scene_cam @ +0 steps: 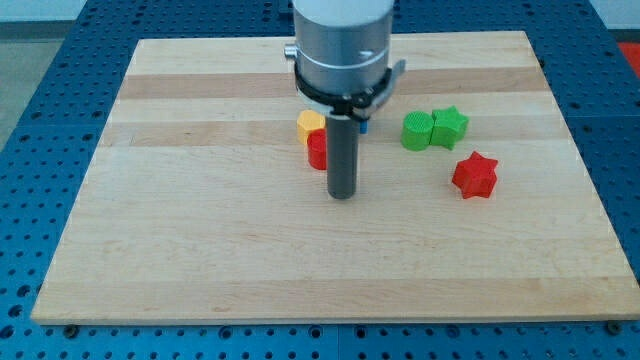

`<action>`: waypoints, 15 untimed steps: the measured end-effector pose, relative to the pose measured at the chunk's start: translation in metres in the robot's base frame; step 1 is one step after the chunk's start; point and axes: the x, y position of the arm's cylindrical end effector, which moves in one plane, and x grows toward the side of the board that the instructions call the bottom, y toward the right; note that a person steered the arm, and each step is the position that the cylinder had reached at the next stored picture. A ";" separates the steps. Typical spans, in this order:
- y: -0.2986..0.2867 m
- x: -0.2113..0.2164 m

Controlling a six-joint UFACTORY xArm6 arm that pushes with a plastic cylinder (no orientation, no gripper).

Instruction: Move the red star to the bottom right of the heart

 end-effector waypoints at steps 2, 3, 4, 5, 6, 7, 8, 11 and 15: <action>0.083 0.033; 0.125 0.033; 0.161 0.032; 0.183 0.019; 0.186 0.005; 0.186 -0.005; 0.185 -0.014; 0.154 -0.014; 0.100 -0.014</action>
